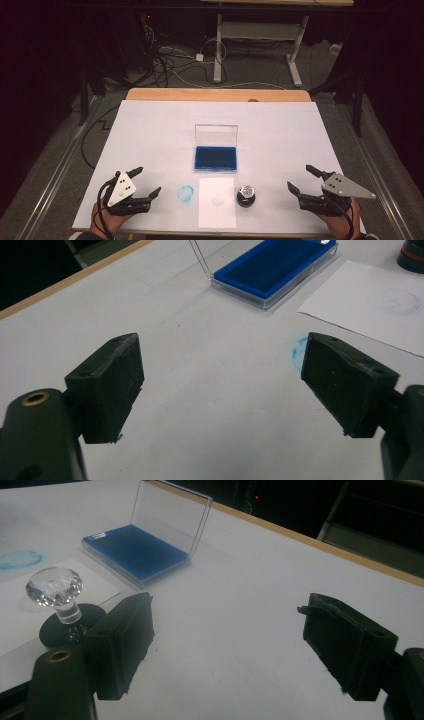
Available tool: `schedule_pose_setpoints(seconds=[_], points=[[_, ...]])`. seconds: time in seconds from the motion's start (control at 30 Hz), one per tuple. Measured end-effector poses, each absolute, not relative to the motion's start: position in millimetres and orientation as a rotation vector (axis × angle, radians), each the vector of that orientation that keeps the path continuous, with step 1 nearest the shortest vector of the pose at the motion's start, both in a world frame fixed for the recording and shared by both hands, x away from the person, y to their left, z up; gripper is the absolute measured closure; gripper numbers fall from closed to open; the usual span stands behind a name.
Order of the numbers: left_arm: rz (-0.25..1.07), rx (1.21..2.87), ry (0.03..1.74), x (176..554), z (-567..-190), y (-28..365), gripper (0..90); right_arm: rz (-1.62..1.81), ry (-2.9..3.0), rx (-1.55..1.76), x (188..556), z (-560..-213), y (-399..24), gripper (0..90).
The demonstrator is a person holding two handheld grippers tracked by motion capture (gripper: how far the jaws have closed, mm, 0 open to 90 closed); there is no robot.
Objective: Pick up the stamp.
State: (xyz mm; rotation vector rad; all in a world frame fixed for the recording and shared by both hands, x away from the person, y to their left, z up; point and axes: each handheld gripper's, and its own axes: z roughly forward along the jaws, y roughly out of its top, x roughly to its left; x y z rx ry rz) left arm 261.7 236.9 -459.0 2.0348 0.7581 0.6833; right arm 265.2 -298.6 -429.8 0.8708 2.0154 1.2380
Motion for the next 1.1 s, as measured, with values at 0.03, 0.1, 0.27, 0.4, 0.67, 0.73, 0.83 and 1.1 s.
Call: schedule_pose_setpoints(seconds=[0.03, 0.1, 0.27, 0.4, 0.67, 0.73, 0.83, 1.1], points=[[0.701, 2.038, 0.745, 262.7, -459.2, 235.9, 16.4, 1.233, 2.019, 0.869, 264.9, -429.9, -298.2, 19.8], [0.695, 2.043, 0.740, 262.3, -459.8, 234.6, 16.4, 1.232, 2.027, 0.862, 264.6, -429.9, -298.0, 19.8], [0.712, 2.031, 0.745, 261.7, -459.6, 234.3, 16.4, 1.237, 2.042, 0.847, 265.3, -429.4, -295.6, 20.2], [0.722, 2.056, 0.741, 261.8, -460.6, 232.7, 16.3, 1.243, 2.069, 0.837, 265.5, -428.7, -292.7, 20.8], [0.739, 2.073, 0.728, 259.4, -460.1, 230.8, 16.3, 1.278, 2.119, 0.784, 261.4, -421.7, -280.9, 21.9], [0.735, 2.071, 0.728, 259.4, -460.1, 231.1, 16.3, 1.287, 2.140, 0.761, 260.5, -419.9, -276.3, 21.8], [0.736, 2.082, 0.721, 258.7, -460.6, 231.0, 16.3, 1.298, 2.180, 0.746, 260.8, -419.0, -268.5, 21.7], [0.724, 2.108, 0.714, 257.7, -461.5, 228.1, 16.3, 1.276, 2.276, 0.699, 263.3, -420.1, -248.9, 21.6]])
